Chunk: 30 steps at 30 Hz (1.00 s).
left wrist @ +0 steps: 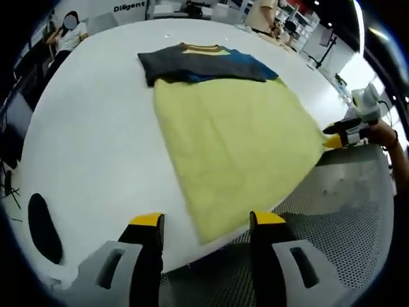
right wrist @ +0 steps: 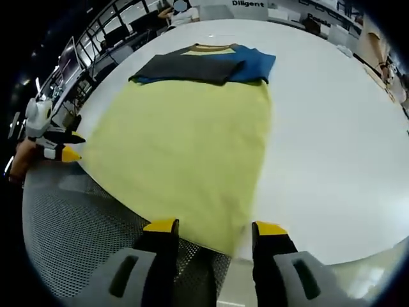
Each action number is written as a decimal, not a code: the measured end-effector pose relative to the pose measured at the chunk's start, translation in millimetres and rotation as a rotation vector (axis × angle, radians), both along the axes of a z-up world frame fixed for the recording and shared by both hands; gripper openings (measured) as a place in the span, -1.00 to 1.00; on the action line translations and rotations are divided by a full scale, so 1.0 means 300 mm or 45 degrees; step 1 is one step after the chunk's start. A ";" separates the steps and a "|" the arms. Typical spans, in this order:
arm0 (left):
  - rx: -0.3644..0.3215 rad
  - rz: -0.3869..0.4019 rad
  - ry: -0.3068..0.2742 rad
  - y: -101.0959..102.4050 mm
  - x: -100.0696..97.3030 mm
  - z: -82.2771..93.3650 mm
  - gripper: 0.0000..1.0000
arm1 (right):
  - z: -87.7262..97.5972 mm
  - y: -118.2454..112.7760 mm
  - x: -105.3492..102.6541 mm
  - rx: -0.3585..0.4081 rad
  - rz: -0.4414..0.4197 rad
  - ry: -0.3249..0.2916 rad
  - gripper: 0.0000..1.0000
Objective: Fold the garment on the visible template until the final outline fits inside the template.
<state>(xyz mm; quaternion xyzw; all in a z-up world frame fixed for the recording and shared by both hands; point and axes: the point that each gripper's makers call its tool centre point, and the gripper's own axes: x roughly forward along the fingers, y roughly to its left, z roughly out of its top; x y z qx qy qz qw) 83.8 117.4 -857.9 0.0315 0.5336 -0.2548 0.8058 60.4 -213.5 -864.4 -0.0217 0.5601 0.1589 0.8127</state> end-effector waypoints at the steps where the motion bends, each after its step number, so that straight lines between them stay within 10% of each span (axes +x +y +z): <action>1: 0.008 0.005 0.000 0.003 0.002 -0.003 -0.08 | -0.002 -0.005 -0.003 -0.010 -0.001 0.004 -0.31; 19: 0.064 0.026 0.061 0.004 -0.023 -0.032 -0.97 | -0.021 -0.038 -0.017 -0.055 -0.037 0.041 -1.00; 30: 0.081 -0.029 0.067 0.000 -0.034 -0.030 -1.00 | -0.023 -0.046 -0.022 -0.055 -0.049 0.059 -1.00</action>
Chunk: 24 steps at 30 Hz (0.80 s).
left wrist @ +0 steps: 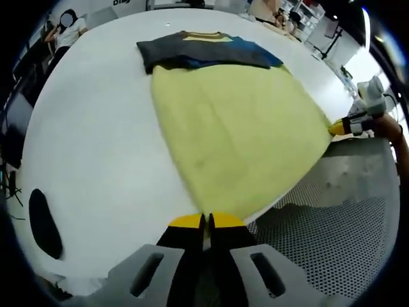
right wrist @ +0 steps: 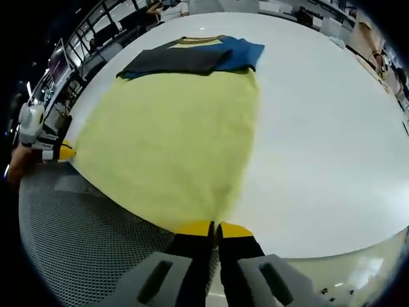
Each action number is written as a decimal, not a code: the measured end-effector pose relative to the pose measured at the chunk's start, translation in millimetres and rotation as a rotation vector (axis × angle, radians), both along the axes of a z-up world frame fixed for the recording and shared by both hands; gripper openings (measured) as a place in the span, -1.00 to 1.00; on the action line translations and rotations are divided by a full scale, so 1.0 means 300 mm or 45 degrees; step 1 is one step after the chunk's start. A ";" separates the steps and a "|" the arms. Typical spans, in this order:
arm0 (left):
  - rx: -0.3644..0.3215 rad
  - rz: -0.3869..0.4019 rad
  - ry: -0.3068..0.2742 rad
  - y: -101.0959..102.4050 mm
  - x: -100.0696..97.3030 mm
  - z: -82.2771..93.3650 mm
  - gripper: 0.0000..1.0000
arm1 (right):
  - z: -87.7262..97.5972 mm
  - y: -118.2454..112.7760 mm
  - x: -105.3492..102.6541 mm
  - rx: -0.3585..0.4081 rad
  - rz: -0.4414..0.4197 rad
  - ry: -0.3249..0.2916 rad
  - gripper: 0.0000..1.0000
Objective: Fold the garment on the visible template until the final outline fits inside the template.
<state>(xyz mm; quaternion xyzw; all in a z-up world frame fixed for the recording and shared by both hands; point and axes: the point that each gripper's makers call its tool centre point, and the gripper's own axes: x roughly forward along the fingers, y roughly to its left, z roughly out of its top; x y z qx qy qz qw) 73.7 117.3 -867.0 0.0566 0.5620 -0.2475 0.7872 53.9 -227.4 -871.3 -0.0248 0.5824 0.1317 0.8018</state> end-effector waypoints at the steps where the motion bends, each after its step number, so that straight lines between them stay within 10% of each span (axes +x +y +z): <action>1: 0.000 -0.003 0.002 -0.001 -0.002 0.000 -1.00 | 0.000 -0.003 -0.001 -0.009 0.008 0.001 -1.00; 24: -0.026 -0.057 0.043 -0.022 -0.036 0.009 -1.00 | 0.027 -0.025 -0.009 -0.044 0.030 0.022 -1.00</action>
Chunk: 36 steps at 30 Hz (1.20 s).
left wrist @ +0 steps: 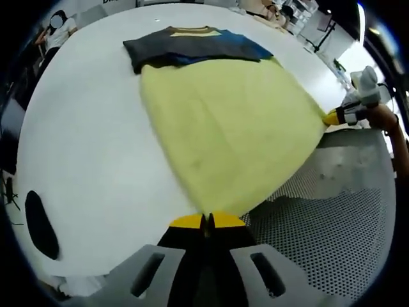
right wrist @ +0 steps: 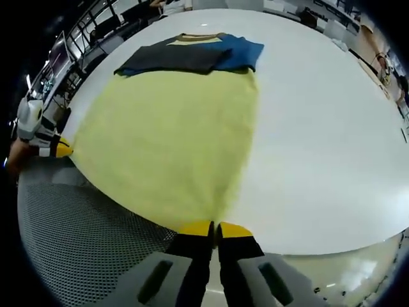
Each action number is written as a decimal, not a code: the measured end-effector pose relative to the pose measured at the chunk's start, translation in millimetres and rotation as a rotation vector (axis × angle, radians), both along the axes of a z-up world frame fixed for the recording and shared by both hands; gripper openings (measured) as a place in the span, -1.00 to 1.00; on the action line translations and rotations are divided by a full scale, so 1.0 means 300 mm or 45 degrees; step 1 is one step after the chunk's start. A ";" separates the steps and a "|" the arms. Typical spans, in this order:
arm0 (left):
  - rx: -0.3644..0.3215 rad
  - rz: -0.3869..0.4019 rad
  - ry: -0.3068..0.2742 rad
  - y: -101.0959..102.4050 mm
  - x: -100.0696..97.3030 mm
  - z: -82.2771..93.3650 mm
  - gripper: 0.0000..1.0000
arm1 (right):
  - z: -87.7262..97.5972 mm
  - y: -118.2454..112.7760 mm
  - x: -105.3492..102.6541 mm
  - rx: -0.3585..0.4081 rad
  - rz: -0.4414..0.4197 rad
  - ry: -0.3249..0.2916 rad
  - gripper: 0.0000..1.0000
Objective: Fold the garment on the visible template until the final outline fits inside the template.
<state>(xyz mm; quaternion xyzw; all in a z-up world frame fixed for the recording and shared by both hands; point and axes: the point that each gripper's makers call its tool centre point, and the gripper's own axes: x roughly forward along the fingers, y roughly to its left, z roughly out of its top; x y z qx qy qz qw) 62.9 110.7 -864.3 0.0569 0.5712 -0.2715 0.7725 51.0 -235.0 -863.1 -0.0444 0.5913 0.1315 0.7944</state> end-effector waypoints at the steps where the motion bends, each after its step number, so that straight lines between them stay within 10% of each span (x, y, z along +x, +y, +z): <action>1: -0.001 0.001 -0.001 0.000 0.000 0.001 -1.00 | 0.002 0.000 0.000 0.001 0.000 0.000 -1.00; 36: -0.166 0.144 -0.218 0.000 0.270 0.275 -1.00 | 0.305 0.016 0.249 0.110 -0.013 -0.259 -1.00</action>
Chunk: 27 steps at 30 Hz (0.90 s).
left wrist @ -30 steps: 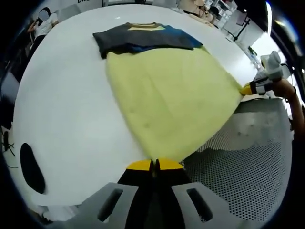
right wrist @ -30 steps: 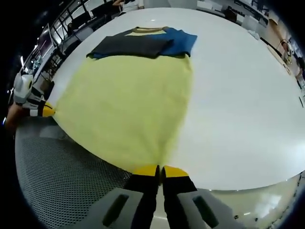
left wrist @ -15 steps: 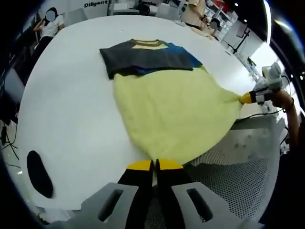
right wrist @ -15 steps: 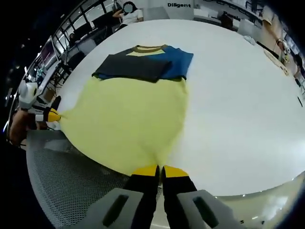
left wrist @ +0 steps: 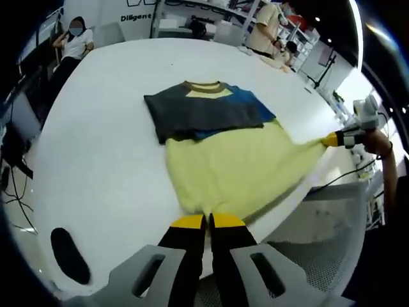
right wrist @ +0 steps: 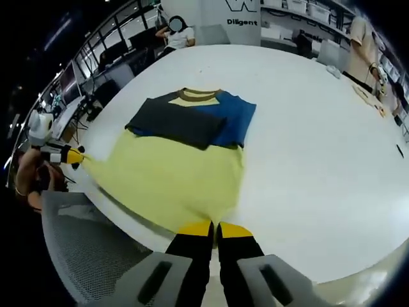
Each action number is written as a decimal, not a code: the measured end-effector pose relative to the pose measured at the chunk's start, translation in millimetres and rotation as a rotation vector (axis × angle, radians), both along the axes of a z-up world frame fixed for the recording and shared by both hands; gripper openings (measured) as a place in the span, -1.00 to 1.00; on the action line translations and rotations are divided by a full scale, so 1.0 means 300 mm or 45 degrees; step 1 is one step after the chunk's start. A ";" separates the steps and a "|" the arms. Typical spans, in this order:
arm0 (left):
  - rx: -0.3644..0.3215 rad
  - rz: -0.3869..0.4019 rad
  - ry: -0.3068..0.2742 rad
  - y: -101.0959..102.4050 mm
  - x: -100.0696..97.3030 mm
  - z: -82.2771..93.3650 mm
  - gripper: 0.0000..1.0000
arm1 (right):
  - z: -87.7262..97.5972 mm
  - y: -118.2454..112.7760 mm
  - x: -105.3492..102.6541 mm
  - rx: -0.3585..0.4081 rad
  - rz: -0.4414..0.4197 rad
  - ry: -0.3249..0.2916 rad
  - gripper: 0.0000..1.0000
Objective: Fold the garment on the visible template until the final outline fits inside the template.
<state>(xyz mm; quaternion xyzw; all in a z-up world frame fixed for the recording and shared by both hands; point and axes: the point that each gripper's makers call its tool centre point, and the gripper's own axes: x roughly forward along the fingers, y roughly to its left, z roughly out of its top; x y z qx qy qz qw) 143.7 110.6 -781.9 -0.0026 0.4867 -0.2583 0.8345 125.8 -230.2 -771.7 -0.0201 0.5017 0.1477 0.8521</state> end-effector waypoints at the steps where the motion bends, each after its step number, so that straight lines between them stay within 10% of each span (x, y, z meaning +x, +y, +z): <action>1: -0.005 0.004 -0.010 0.000 0.017 0.006 -1.00 | 0.009 -0.002 0.016 -0.002 -0.001 -0.012 -1.00; 27: 0.019 0.015 -0.216 -0.015 0.348 0.157 -1.00 | 0.138 -0.006 0.329 0.054 -0.109 -0.241 -1.00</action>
